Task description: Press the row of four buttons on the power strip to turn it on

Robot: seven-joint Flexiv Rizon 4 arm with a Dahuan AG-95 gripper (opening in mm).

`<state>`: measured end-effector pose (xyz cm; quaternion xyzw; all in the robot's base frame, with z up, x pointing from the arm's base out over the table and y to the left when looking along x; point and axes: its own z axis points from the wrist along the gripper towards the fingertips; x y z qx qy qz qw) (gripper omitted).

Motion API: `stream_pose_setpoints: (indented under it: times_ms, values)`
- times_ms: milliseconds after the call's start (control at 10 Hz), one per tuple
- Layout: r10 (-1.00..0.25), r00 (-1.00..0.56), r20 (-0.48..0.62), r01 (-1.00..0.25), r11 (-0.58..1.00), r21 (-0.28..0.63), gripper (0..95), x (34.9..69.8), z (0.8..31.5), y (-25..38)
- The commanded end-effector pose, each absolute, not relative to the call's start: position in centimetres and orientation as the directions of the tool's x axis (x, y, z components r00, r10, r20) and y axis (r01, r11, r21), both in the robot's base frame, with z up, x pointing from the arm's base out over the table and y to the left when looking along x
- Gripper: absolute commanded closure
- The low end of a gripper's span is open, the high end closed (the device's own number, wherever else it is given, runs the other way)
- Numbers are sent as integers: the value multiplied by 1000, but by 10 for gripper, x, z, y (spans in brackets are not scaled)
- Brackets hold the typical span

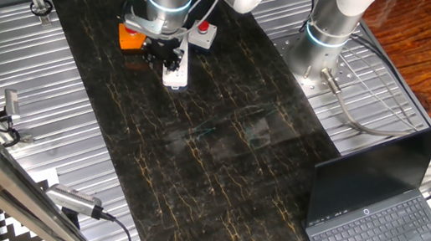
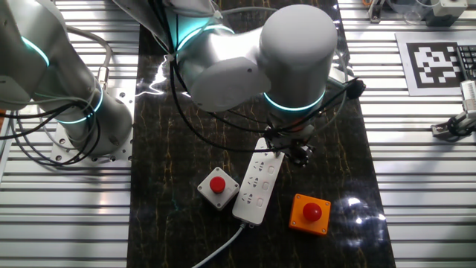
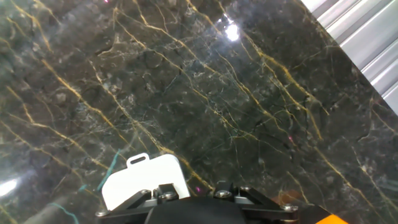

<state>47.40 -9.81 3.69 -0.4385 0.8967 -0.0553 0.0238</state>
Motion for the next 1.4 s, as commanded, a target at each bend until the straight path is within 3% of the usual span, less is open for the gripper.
stream_pose_setpoints:
  times_ms: [100, 800, 1400]
  values:
    - [-790, -613, 11, -784, 607, -131, 570, 474, 33, -99]
    - [-797, -604, 4, -791, 599, -124, 570, 476, 24, -99]
    - [-809, -587, 16, -806, 583, -101, 570, 470, 53, -97]
